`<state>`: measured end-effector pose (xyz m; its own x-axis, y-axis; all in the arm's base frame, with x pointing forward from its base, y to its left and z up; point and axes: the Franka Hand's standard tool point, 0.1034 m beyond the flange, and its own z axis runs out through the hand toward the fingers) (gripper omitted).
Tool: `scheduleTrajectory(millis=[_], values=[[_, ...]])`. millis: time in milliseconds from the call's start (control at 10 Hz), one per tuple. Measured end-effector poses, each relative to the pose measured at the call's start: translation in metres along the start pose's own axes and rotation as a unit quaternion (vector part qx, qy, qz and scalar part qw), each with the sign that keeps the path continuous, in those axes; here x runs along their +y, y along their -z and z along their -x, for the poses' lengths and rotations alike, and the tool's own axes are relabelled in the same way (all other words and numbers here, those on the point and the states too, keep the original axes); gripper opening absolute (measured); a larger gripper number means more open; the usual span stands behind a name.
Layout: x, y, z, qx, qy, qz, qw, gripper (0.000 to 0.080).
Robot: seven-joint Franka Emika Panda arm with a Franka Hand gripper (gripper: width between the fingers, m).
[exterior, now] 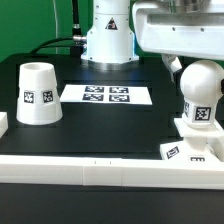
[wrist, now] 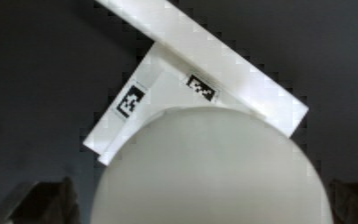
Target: Assemble lamp
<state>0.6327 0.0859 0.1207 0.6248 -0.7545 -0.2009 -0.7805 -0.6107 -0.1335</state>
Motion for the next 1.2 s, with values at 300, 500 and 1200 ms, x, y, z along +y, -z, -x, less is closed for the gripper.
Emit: scheduleTrajectory(millis=[300, 500, 1200], values=[[0.0051, 0.0034, 0.0005, 0.015, 0.201, 0.049, 0.978, 0.0698], [-0.0005, 0.0036, 0.0042, 0.026, 0.293, 0.064, 0.954, 0.0698], [-0.0011, 0.0009, 0.0056, 0.014, 0.548, 0.083, 0.833, 0.0698]])
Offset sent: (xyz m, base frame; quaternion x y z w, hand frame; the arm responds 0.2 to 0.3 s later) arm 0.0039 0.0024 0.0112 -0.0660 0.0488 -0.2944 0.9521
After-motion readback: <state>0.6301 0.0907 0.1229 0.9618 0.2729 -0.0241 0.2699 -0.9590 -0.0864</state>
